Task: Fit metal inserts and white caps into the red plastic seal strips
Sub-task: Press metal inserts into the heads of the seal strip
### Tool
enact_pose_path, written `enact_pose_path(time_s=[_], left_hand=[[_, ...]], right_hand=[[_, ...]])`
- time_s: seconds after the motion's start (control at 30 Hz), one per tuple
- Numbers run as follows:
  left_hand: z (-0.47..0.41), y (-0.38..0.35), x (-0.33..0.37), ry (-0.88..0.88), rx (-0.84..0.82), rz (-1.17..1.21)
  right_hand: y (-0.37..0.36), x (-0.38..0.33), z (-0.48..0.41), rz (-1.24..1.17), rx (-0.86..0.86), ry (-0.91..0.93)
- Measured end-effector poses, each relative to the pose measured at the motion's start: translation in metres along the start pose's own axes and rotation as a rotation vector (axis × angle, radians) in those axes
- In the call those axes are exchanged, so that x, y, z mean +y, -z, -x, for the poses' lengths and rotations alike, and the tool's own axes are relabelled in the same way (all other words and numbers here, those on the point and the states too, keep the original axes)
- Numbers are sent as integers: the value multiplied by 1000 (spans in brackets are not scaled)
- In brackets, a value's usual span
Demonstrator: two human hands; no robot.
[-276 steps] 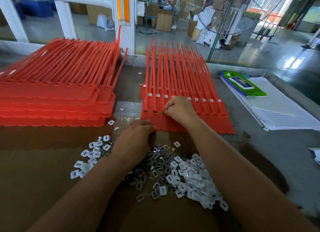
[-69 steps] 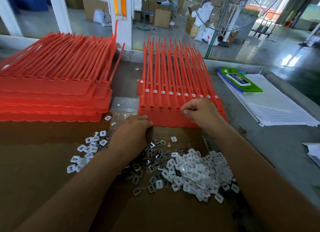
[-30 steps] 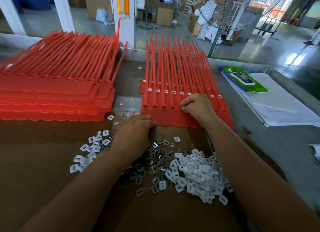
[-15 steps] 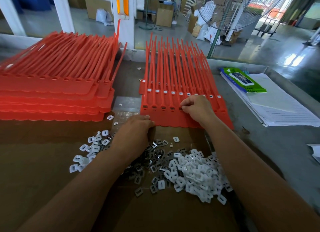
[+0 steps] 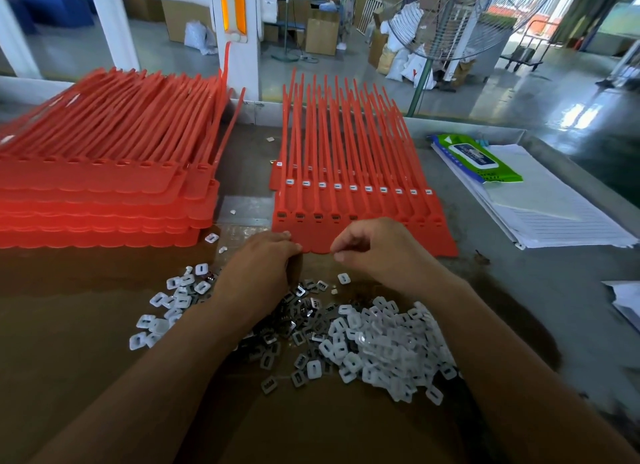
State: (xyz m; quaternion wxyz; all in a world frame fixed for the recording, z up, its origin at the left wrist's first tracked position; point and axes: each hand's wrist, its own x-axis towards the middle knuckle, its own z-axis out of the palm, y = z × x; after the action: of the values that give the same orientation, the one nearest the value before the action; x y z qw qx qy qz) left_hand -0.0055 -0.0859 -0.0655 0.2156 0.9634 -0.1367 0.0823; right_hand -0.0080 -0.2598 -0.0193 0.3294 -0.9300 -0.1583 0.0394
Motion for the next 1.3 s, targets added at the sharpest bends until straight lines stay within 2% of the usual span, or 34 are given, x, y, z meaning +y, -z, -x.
enact_pose_path(time_s=[0.1, 0.3, 0.5, 0.7, 1.03, 1.3], left_hand=[[0, 1, 0, 6, -10, 2], [1, 1, 0, 14, -7, 29], [1, 0, 0, 19, -1, 30], [2, 0, 0, 7, 1, 25], [1, 1, 1, 14, 7, 21], [1, -1, 0, 15, 13, 20]], right_hand=[[-11, -7, 2, 64, -52, 10], [-18, -10, 4, 241, -46, -19], [-23, -16, 3, 242, -95, -71], [-27, -14, 6, 251, -85, -39], [-7, -6, 10, -144, 31, -60], [13, 12, 5, -91, 128, -96]])
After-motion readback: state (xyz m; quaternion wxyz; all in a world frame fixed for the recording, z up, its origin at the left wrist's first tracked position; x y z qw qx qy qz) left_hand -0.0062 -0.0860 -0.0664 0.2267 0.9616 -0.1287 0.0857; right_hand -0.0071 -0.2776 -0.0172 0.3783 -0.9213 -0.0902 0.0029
